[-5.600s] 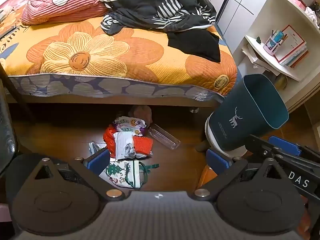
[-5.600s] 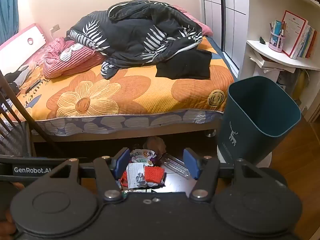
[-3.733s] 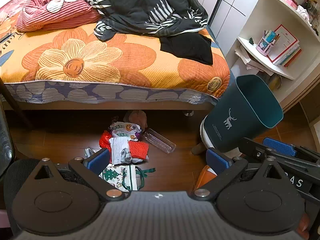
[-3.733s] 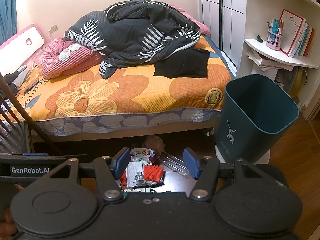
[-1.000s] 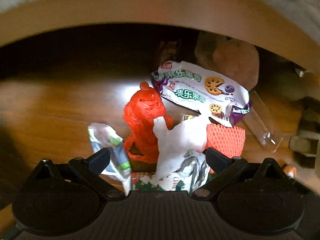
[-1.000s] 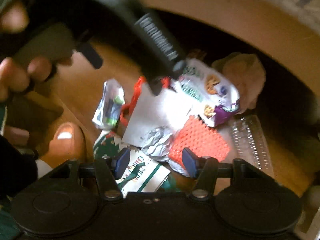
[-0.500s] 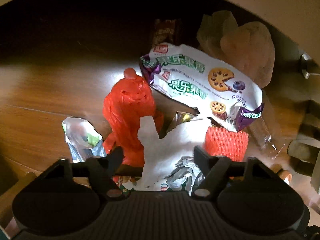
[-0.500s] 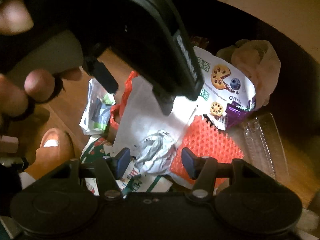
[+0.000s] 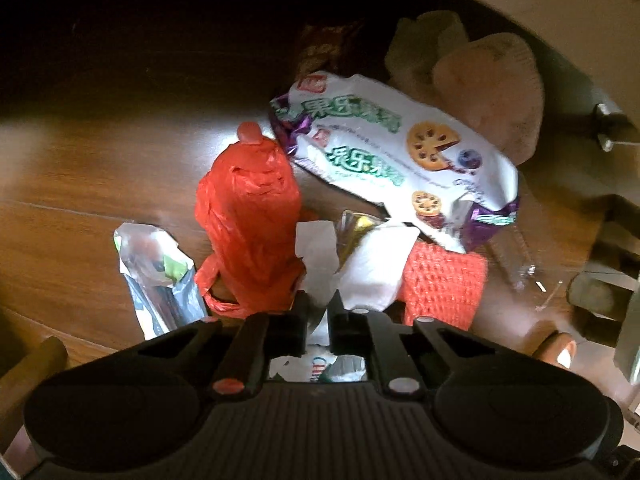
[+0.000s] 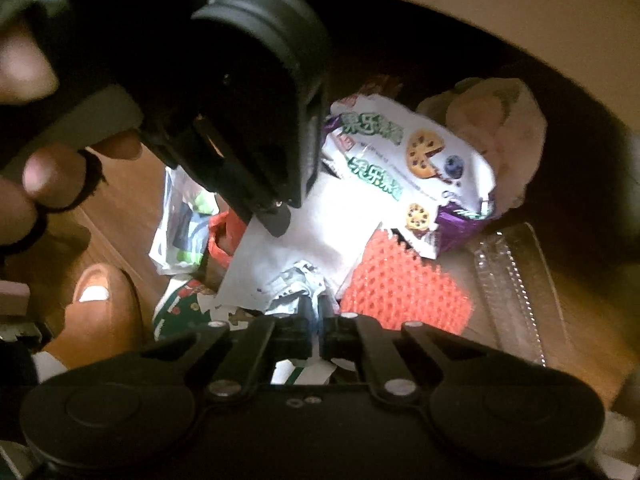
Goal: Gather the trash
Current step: 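Close the left tool on a white tissue while the right tool grasps crumpled foil, then carry the tissue and foil in both tools over the teal bin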
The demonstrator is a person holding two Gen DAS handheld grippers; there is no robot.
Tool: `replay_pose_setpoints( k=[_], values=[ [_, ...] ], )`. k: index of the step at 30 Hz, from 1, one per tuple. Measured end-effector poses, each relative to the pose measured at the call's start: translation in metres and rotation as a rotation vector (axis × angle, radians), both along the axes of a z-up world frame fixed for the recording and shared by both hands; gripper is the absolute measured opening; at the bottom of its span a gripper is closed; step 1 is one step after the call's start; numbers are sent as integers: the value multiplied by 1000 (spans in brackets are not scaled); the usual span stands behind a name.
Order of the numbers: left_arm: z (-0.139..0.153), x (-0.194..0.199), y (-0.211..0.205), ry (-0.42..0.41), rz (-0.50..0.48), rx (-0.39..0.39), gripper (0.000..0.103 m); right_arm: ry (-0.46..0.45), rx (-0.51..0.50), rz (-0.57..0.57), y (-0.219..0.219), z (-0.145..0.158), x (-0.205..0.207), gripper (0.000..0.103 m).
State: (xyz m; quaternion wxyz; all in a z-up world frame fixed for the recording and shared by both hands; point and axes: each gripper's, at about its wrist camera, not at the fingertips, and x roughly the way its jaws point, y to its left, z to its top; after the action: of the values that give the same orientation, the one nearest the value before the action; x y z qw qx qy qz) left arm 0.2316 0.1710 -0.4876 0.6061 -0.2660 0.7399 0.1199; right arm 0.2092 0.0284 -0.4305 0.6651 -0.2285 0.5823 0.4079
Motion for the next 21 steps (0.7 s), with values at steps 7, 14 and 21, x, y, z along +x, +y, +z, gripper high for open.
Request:
replay_pose_setpoints(
  k=[7, 14, 21],
  values=[
    [32, 3, -6, -25, -42, 17, 6, -25, 34, -38, -15, 38, 0, 3],
    [80, -12, -12, -40, -19, 46, 6, -64, 80, -54, -27, 88, -11, 3],
    [138, -26, -19, -99, -26, 87, 6, -109, 135, -117, -48, 150, -13, 3]
  ],
)
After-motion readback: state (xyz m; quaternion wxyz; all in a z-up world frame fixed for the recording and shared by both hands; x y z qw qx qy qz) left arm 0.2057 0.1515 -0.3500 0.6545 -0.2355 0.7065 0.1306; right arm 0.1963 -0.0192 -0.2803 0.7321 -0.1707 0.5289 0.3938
